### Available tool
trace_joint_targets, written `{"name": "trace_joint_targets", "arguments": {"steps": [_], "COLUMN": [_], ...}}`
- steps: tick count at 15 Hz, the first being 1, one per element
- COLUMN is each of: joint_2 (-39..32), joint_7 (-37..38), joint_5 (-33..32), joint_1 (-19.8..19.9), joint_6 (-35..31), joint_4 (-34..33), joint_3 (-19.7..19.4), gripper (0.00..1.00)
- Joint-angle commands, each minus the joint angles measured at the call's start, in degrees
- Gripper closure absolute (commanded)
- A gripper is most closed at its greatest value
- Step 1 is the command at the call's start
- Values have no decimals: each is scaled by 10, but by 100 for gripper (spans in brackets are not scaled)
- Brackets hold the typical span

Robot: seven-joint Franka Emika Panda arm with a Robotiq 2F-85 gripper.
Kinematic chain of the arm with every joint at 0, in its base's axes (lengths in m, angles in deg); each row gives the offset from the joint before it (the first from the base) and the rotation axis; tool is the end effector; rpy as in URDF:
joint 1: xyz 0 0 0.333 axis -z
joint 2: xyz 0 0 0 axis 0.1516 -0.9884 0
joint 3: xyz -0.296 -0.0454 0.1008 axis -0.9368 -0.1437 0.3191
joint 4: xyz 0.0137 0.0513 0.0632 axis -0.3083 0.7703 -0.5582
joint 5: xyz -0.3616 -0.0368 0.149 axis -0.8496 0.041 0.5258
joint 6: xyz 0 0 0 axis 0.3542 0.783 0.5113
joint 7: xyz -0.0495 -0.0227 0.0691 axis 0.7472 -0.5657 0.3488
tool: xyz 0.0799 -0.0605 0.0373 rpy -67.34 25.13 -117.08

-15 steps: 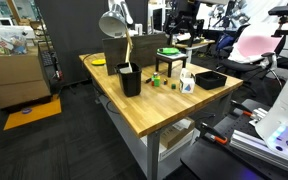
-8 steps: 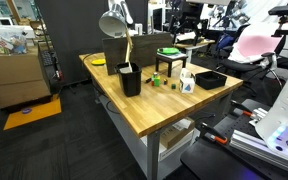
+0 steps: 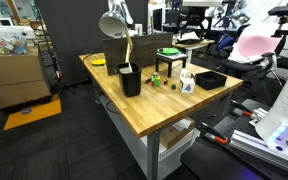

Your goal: Push the button on the scale

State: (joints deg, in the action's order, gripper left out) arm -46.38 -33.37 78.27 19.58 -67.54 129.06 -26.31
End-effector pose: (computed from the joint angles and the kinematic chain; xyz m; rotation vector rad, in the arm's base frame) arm 0.4168 -0.0071 0.4333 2.8077 -1.3810 0.2463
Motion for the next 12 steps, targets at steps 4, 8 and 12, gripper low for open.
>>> {"name": "trace_joint_targets", "arguments": {"steps": [4, 8, 12], "joint_2": [-6, -6, -38], "joint_7": [15, 15, 70], "joint_5": [-8, -8, -61], "joint_1": [-15, -15, 19], "joint_6": [1, 1, -23], "joint_4": [-4, -4, -32], "joint_3": [-12, -12, -13], "gripper": [0, 0, 0]}}
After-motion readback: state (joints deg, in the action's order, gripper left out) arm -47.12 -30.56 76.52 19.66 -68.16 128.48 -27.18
